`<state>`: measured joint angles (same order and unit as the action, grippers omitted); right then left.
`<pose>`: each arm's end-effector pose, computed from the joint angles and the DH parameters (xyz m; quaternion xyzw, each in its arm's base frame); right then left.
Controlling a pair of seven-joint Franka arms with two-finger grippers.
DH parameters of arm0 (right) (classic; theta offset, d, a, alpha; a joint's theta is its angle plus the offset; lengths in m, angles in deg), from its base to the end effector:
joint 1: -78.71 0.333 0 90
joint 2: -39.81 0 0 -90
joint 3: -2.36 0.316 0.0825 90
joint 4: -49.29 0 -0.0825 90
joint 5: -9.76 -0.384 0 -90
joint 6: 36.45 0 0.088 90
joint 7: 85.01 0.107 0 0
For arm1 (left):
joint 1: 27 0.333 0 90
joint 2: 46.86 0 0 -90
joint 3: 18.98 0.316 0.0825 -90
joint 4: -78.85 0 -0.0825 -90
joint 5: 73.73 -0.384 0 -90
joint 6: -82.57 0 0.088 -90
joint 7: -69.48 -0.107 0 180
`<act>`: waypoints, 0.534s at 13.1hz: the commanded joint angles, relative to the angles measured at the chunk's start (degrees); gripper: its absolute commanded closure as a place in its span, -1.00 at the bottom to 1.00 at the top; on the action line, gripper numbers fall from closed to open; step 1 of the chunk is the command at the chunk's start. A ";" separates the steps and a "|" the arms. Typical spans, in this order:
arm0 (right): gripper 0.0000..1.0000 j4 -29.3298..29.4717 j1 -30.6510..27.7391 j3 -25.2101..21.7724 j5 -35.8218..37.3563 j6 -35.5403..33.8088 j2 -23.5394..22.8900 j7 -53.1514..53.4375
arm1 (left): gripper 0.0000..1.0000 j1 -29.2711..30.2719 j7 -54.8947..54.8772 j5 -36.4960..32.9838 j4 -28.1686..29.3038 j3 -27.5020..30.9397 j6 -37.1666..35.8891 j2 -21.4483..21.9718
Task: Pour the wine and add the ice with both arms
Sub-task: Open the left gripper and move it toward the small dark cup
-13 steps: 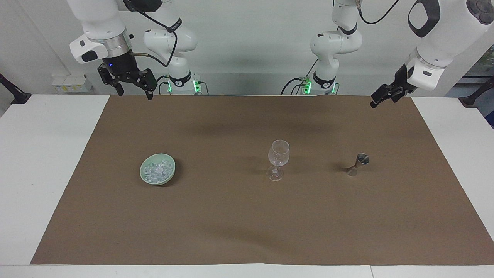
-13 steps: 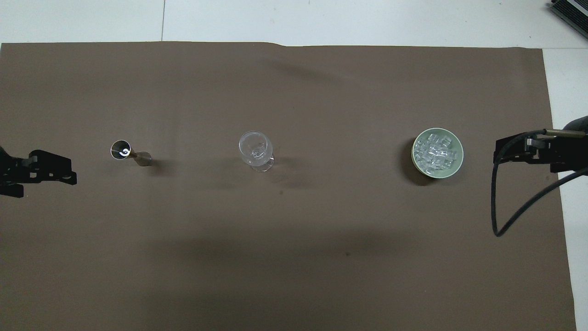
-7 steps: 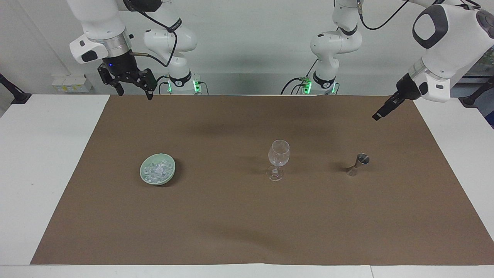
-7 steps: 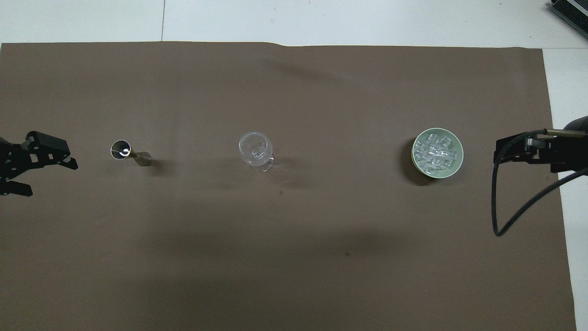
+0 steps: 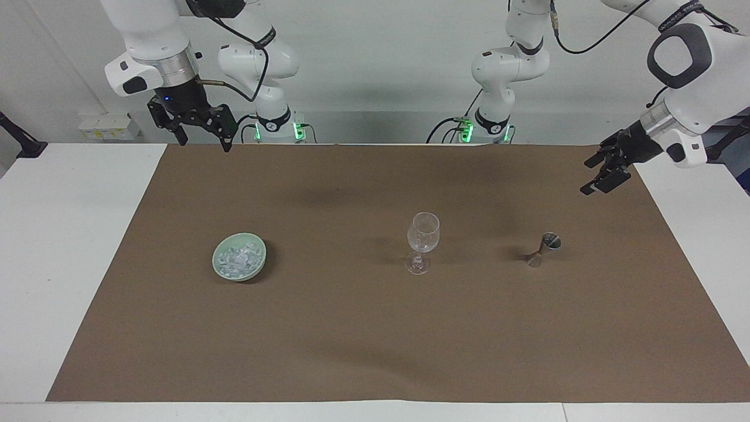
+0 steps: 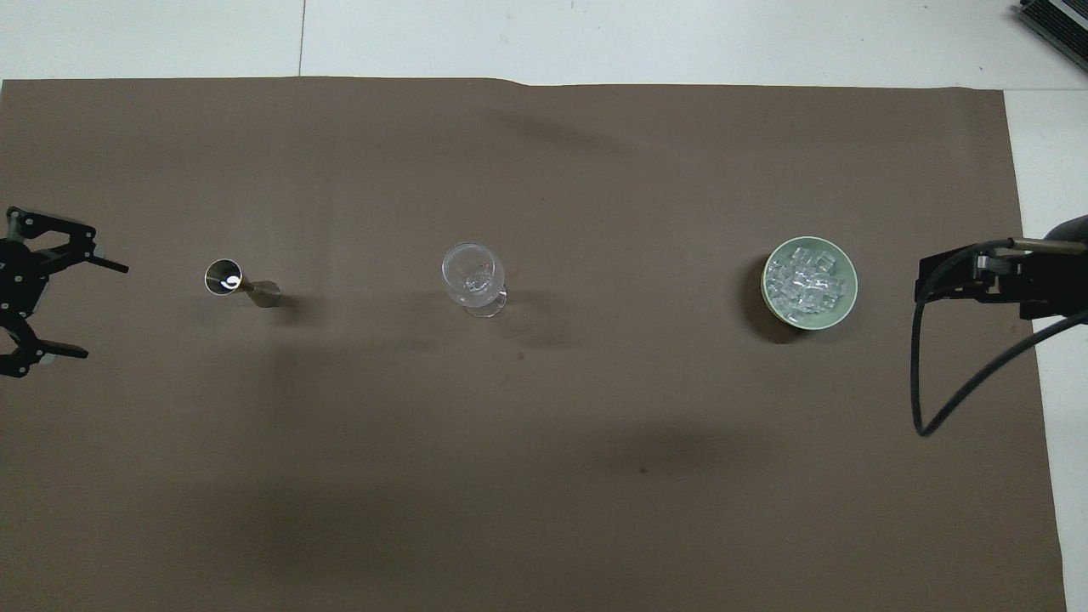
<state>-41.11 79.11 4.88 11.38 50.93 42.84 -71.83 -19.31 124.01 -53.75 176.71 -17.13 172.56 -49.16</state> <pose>0.5330 0.0247 0.6460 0.9958 -0.0901 0.0022 0.0151 0.5549 0.0559 0.5444 0.8235 0.5334 -0.1465 0.1257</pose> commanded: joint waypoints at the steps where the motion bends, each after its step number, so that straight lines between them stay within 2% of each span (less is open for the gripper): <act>1: -1.00 -0.74 -0.75 -0.05 -0.91 -0.27 0.75 -1.31 | -1.00 -0.40 5.74 3.04 -0.22 2.10 0.54 -1.55; 4: -1.00 1.37 -0.84 0.03 -0.91 -0.98 -0.39 -1.22 | -1.00 0.04 9.18 11.72 -0.31 6.31 0.54 -4.80; 7: -1.00 1.55 -0.93 0.03 -0.74 -1.24 -0.75 -1.22 | -1.00 0.13 9.71 17.36 -0.40 8.34 0.45 -7.79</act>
<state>-40.77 79.06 4.81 11.38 50.93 42.81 -71.84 -19.05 132.20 -39.41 176.75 -9.81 172.75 -55.23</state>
